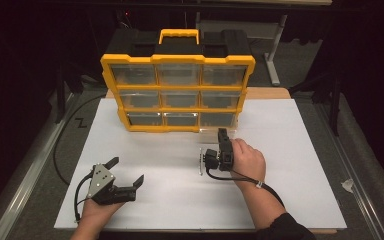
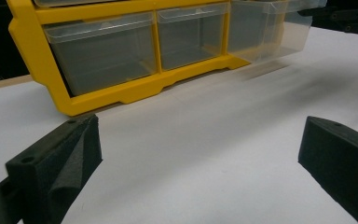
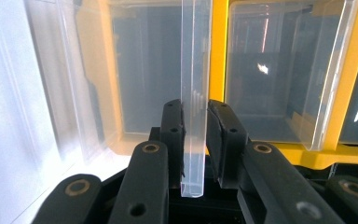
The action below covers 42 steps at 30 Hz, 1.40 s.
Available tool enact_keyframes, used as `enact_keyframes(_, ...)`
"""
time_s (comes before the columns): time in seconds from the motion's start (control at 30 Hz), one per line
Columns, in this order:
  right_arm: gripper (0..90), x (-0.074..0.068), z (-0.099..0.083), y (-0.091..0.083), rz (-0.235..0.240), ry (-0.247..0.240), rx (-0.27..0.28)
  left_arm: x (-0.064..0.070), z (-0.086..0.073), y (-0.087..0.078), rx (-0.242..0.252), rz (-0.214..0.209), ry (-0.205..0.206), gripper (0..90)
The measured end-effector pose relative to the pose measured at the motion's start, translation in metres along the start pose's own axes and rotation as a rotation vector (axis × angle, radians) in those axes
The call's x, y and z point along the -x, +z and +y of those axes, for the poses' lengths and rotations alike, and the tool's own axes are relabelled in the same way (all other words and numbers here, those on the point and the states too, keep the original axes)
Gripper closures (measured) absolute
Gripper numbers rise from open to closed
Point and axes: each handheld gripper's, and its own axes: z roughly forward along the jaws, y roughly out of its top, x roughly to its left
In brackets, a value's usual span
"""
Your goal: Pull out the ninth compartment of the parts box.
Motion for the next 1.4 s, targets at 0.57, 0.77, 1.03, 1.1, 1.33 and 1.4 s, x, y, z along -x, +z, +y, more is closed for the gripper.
enact_keyframes(0.57,78.8,-0.003,-0.003,-0.018,-0.006,0.005,0.021,0.0,0.0,-0.001,0.001,-0.003,0.003,0.1)
enact_keyframes(0.77,78.3,-0.011,-0.004,-0.021,-0.01,0.005,0.028,0.001,0.0,-0.001,-0.002,-0.005,0.005,0.1)
enact_keyframes(1.03,78.2,-0.012,-0.005,-0.02,-0.02,0.015,0.037,0.002,0.0,-0.001,-0.007,-0.003,0.007,0.1)
enact_keyframes(1.1,78.1,-0.012,-0.006,-0.02,-0.019,0.02,0.033,0.002,0.0,-0.001,-0.005,-0.004,0.008,0.1)
enact_keyframes(1.33,78.0,-0.012,-0.007,-0.02,-0.018,0.021,0.032,0.001,0.0,-0.002,-0.005,0.0,0.008,0.1)
enact_keyframes(1.4,77.9,-0.012,-0.007,-0.02,-0.023,0.025,0.039,0.001,0.0,-0.002,-0.005,-0.001,0.009,0.1)
